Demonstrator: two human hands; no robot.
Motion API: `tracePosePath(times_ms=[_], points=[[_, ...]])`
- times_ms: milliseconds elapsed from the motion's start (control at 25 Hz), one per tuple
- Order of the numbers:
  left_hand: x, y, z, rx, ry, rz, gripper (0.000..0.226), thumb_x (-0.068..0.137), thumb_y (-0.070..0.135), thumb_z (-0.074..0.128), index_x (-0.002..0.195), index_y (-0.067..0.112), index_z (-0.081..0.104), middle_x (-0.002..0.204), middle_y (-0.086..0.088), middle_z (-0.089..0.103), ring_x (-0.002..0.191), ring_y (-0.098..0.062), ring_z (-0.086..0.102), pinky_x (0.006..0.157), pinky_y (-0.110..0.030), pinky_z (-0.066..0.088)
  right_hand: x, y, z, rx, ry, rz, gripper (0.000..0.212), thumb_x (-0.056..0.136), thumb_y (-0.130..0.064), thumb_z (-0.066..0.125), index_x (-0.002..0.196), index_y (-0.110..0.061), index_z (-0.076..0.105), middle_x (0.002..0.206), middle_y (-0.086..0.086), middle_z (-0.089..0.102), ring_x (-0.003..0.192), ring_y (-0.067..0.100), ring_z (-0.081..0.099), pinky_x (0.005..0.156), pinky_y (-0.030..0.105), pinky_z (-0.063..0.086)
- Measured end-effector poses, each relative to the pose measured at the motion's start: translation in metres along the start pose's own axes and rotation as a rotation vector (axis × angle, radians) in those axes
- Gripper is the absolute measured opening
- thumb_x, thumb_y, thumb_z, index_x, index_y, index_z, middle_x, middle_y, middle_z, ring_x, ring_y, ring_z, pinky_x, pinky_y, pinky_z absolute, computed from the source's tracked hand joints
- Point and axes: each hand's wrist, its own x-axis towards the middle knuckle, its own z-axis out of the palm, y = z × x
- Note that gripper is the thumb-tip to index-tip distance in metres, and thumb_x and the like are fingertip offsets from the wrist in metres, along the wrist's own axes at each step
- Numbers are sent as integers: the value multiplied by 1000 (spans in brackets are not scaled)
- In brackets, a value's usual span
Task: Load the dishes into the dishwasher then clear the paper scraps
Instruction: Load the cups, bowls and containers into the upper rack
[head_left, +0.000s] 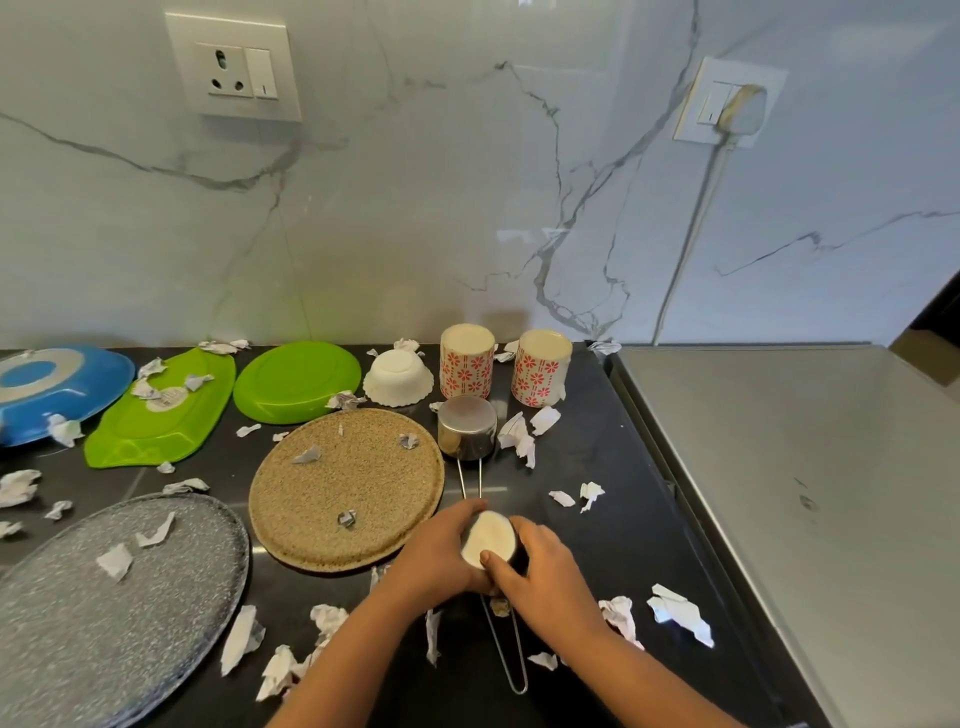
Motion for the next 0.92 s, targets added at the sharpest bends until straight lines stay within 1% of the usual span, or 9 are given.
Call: tracePosePath(times_ms=[40, 120, 240, 320, 400, 480, 640, 760, 920], points=[[0, -1, 1, -3, 18, 15, 84, 60, 17, 83, 135, 25, 43, 120, 11, 51, 105, -2, 47, 74, -5, 35, -2, 0, 0, 13, -11, -3, 49, 87, -43, 57, 131, -25, 44, 117, -6, 50, 104, 5, 49, 87, 17, 40], [1, -4, 2, -20, 64, 28, 77, 59, 19, 83, 128, 25, 48, 113, 12, 53, 103, -5, 52, 72, -3, 35, -3, 1, -2, 41, -28, 7, 50, 87, -42, 58, 132, -26, 43, 118, -7, 50, 98, 4, 49, 86, 17, 41], [5, -4, -3, -80, 126, 34, 75, 56, 18, 84, 123, 26, 51, 111, 12, 56, 103, -7, 53, 73, -7, 37, -7, 3, -5, 92, -39, 52, 54, 85, -44, 61, 132, -26, 43, 114, -8, 53, 82, 5, 49, 80, 22, 48], [6, -1, -9, -134, 181, 45, 75, 54, 16, 86, 120, 29, 53, 111, 12, 57, 102, -8, 54, 75, -12, 40, -14, 6, -8, 124, -72, 114, 59, 84, -43, 62, 135, -25, 40, 114, -6, 55, 77, 8, 54, 74, 21, 50], [7, 4, -15, -188, 218, 63, 76, 52, 15, 87, 117, 32, 53, 111, 14, 58, 103, -7, 54, 80, -17, 43, -23, 9, -11, 181, -116, 185, 61, 84, -34, 66, 138, -23, 38, 110, -8, 56, 77, 10, 61, 69, 18, 52], [7, 10, -17, -216, 223, 85, 76, 52, 14, 87, 115, 35, 52, 112, 15, 57, 103, -6, 53, 83, -20, 43, -33, 13, -15, 281, -147, 237, 57, 84, -19, 67, 136, -16, 43, 103, -4, 61, 78, 14, 65, 70, 20, 55], [11, 27, -4, -232, 143, 134, 75, 55, 13, 87, 116, 37, 50, 110, 24, 53, 102, 0, 50, 82, -17, 42, -51, 17, -31, 416, -134, 316, 34, 85, 3, 61, 115, -12, 60, 91, 8, 68, 79, 16, 68, 72, 24, 57], [18, 42, 16, -263, 51, 169, 76, 56, 12, 86, 119, 37, 50, 112, 26, 51, 104, 3, 49, 83, -16, 43, -66, 24, -45, 506, -47, 393, 31, 83, 9, 60, 103, -15, 64, 85, 10, 69, 73, 18, 69, 69, 29, 58], [29, 63, 51, -302, -95, 216, 73, 58, 12, 86, 115, 41, 50, 114, 26, 53, 101, 11, 51, 76, -6, 42, -96, 41, -64, 628, 99, 495, 31, 79, 17, 60, 91, -12, 66, 72, 10, 67, 62, 18, 67, 61, 30, 57]])
